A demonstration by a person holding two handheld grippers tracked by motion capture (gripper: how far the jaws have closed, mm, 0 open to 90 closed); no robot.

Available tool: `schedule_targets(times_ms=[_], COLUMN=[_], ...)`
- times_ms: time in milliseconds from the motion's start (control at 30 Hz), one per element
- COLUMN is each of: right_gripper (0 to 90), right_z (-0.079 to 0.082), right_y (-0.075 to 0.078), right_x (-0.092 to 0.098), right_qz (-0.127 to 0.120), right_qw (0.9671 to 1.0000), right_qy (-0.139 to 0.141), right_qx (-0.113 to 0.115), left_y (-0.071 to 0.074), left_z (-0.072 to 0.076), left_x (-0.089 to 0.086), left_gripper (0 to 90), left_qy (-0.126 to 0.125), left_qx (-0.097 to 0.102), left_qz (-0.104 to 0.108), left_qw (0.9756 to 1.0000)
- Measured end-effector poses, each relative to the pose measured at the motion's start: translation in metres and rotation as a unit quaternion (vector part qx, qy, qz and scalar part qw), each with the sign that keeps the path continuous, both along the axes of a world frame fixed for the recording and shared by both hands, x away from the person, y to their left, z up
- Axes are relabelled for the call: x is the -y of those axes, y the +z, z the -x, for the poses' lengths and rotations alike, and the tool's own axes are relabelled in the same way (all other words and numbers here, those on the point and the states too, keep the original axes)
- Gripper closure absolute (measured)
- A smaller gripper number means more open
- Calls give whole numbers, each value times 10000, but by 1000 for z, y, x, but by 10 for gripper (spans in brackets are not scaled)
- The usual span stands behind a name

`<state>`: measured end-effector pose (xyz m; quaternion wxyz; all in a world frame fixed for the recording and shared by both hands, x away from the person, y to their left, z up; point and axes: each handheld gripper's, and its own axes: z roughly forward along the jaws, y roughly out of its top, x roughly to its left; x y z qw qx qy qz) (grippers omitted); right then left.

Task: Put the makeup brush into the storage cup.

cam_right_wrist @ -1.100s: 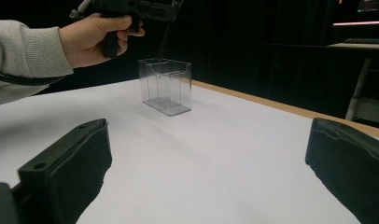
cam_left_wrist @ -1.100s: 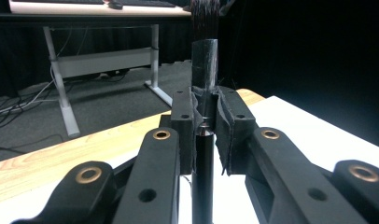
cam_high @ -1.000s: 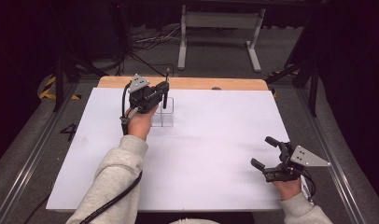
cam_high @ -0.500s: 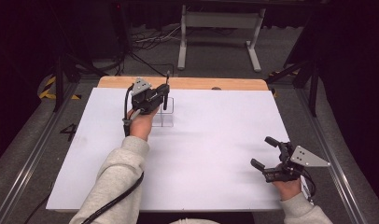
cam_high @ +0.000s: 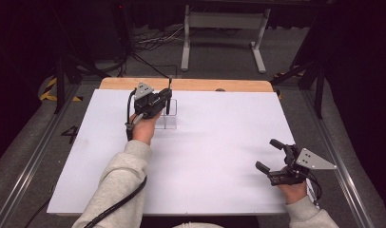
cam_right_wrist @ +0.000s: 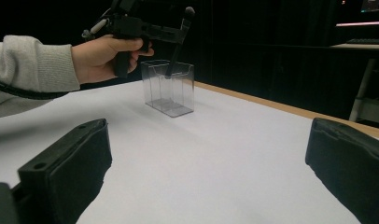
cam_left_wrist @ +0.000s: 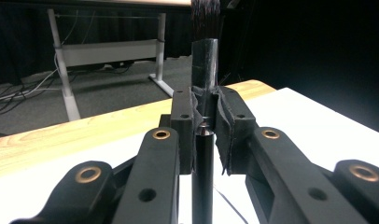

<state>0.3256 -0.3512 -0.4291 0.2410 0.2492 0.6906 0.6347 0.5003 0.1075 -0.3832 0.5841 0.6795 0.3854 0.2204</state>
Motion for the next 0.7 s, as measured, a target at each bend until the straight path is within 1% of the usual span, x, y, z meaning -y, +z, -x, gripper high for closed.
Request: schedule_targets(times_ms=[233,267,300,333,400,467,500,533,700], right_gripper=[9,9,9,8,9,9,9,9,9], right_z=[0,0,0,0,0,-1,-1,-1,-1], right_y=[0,0,0,0,0,0,0,0,0], right_x=[0,0,0,0,0,0,0,0,0], right_qz=[19,3,-14,-15,-20,-21,-23,-23,-17], right_qw=[10000,10000,10000,10000,10000,10000,10000,10000,10000], right_qy=[32,23,20,24,26,33,48,48,44], right_qx=[18,10,12,3,-3,-7,-18,-18,-21], left_y=[-5,-6,-7,-7,-9,-10,-11,-12,-17], left_z=[0,0,0,0,0,0,1,1,3], left_x=[-1,-1,-2,-3,-3,-3,-3,-3,-3], left_gripper=[786,786,786,786,786,786,785,785,785], left_qy=[32,28,42,35,38,18,22,14,-12], left_qx=[-37,-80,-63,-89,-57,-65,-107,-82,-144], left_qz=[1,-2,1,-2,-9,2,2,5,-25], left_qw=[10000,10000,10000,10000,10000,10000,9999,10000,9999])
